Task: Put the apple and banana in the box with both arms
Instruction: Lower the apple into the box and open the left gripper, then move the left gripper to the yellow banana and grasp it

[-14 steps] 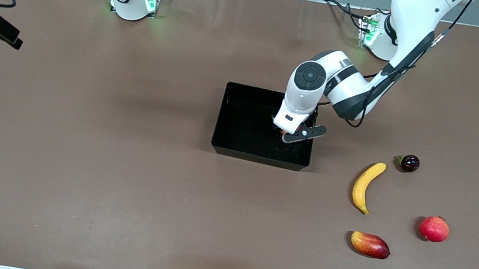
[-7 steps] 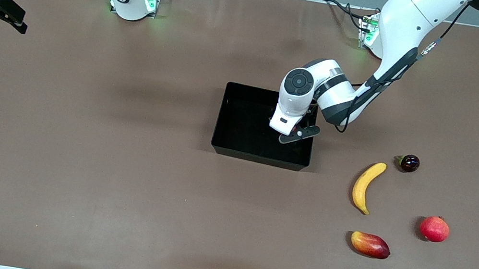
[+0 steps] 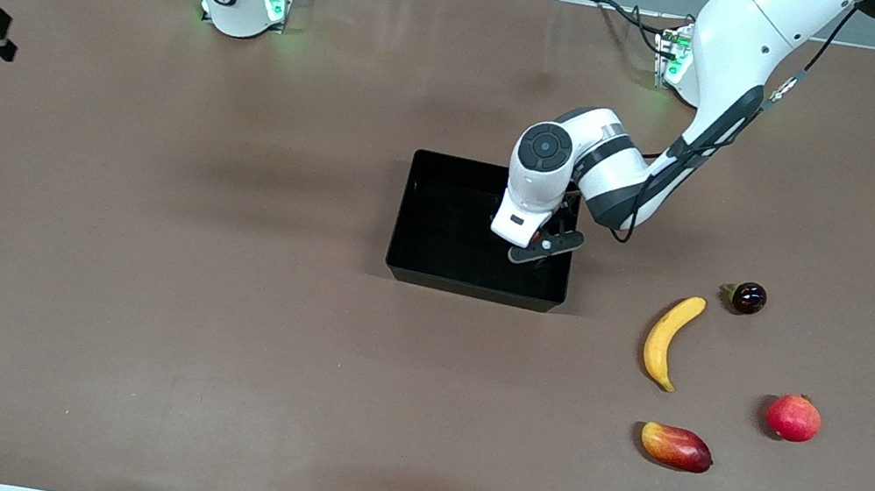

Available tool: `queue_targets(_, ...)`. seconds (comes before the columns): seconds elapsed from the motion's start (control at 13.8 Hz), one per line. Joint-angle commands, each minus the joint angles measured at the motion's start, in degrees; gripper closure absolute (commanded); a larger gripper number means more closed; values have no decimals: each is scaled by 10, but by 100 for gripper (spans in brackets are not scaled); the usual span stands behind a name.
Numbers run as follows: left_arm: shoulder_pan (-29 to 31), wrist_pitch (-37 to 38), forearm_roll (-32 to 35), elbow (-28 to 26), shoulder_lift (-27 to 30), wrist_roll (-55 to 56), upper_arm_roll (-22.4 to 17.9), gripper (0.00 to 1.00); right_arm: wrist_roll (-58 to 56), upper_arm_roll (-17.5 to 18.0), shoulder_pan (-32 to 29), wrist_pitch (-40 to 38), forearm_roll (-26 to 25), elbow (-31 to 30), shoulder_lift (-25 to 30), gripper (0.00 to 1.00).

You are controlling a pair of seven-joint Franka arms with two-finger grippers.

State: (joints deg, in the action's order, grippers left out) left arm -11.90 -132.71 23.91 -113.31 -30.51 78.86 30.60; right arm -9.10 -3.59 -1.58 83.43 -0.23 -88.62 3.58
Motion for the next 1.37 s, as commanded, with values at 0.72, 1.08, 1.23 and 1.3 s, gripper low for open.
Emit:
queue_targets(0.72, 159, 72, -55, 39, 117, -267, 23, 0, -16, 9, -4, -6, -2, 24, -15, 0)
queue_targets(1.08, 273, 65, -66, 28, 97, -494, 24, 2, -18, 9, -4, -19, -1, 55, -34, 0)
queue_targets(1.23, 282, 59, -63, 26, 81, -533, 23, 7, -17, 9, -3, -23, 0, 55, -34, 0)
queue_targets(1.3, 293, 54, -57, 26, 67, -567, 21, 8, -17, 9, -3, -23, 0, 56, -34, 0)
